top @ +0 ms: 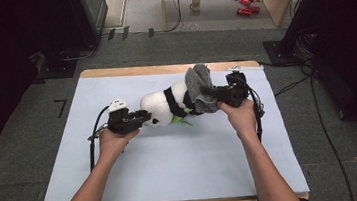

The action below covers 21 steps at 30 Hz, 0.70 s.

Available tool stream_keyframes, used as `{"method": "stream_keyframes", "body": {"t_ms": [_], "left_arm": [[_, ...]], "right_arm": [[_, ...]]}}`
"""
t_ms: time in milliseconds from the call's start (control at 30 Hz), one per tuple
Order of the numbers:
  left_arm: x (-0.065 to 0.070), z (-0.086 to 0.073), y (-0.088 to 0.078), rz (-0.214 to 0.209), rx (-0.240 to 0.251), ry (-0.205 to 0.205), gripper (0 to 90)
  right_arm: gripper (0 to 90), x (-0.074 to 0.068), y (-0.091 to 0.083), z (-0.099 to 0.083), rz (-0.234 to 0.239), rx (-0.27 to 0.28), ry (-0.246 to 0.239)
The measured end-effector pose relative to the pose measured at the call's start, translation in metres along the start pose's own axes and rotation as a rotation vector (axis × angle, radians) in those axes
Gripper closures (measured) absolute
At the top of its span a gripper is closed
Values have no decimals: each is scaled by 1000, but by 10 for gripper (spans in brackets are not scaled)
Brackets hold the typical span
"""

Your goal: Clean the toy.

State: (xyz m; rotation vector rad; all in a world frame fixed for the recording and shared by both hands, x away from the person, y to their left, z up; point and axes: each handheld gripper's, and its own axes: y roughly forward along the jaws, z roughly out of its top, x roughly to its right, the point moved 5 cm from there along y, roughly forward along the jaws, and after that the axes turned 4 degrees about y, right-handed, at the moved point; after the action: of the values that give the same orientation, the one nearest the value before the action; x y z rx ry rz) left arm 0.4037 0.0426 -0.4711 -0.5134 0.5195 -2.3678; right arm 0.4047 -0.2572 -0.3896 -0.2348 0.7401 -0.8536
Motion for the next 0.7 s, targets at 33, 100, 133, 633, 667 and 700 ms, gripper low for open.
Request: {"method": "stream_keyframes", "body": {"t_ms": [33, 100, 133, 633, 667, 700], "left_arm": [[0, 2, -1, -18, -17, -35, 689], [0, 5, -4, -52, -37, -84, 707], [1, 6, -6, -66, -50, -106, 715], [9, 5, -21, -113, -124, -197, 716], [9, 5, -21, -113, -126, -191, 716], [8, 5, -21, -111, -125, -189, 715]], "right_arm": [[794, -2, -3, 2, 6, 12, -1], [795, -9, -11, 9, 33, 35, -4], [796, -14, -16, 12, 47, 46, -9], [795, -46, 15, -4, 102, -65, -77], [795, -37, 20, -9, 58, -84, -80], [796, -27, 23, -11, 43, -92, -64]]}}
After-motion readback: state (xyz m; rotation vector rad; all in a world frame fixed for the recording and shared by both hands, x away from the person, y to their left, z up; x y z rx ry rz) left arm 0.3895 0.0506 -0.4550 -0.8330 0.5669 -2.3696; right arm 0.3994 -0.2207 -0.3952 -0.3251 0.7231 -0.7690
